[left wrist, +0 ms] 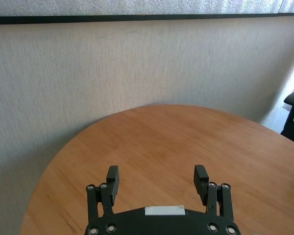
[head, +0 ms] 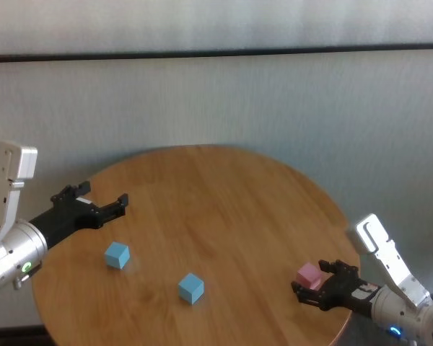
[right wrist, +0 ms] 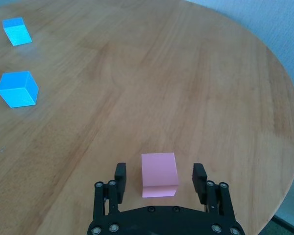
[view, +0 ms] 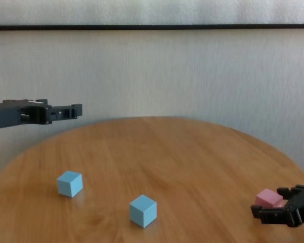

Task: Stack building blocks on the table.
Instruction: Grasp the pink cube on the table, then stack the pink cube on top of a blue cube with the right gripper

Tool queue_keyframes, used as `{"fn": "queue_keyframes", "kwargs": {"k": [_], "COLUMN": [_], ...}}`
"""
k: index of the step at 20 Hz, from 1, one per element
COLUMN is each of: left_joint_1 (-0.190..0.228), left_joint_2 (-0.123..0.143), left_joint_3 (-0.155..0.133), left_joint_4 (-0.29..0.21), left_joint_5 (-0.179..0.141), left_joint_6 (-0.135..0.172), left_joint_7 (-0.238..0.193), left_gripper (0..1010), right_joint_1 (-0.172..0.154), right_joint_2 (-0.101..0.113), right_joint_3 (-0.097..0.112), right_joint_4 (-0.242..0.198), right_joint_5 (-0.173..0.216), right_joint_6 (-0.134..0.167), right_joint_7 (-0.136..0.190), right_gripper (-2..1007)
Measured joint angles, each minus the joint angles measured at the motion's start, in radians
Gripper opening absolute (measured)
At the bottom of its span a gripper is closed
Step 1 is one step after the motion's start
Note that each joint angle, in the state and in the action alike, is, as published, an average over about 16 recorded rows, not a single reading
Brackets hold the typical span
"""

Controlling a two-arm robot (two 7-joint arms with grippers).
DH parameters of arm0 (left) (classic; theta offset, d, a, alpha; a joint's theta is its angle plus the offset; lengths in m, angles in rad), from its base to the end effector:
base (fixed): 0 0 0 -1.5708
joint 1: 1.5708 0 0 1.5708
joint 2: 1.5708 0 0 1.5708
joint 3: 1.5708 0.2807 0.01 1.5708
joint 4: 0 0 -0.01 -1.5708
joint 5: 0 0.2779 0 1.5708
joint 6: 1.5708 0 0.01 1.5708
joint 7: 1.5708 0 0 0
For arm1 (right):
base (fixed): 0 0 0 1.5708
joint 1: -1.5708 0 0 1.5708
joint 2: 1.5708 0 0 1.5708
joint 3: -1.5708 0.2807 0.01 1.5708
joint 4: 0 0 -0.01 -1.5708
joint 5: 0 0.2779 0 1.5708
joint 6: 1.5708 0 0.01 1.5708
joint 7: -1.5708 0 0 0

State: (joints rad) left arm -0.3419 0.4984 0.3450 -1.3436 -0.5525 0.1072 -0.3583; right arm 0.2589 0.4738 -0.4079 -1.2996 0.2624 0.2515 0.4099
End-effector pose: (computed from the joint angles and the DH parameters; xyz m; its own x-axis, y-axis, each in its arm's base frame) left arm 0.3757 0.0842 -0.2480 0.5124 0.8581 -0.0331 -0.8489 0.5120 0.1309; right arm 0.3490 -0.0680 -0.3013 0.5981 -0.7967 0.0870 0.7271 0.4937 -0.4771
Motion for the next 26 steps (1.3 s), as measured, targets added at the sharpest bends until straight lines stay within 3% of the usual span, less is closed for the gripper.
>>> {"fn": "queue_keyframes", "kwargs": {"k": [15,26], "left_joint_1": [0.0,0.0], "left_joint_2": [0.0,0.0], "left_joint_3": [0.0,0.0], "left_joint_4": [0.0,0.0], "left_joint_5": [0.0,0.0], "left_joint_6": [0.0,0.0], "left_joint_7": [0.0,0.0], "left_gripper": [999,999], "right_joint_1": [-0.002,0.007], "right_joint_2": [0.001,-0.028], "right_joint_3": [0.0,-0.019], "right_joint_4": [-0.006,-0.057], "right_joint_5": [-0.001,-0.043], "right_joint_6": [-0.006,-0.029], "right_joint_7": [0.0,0.004], "right_gripper": [439,367]}}
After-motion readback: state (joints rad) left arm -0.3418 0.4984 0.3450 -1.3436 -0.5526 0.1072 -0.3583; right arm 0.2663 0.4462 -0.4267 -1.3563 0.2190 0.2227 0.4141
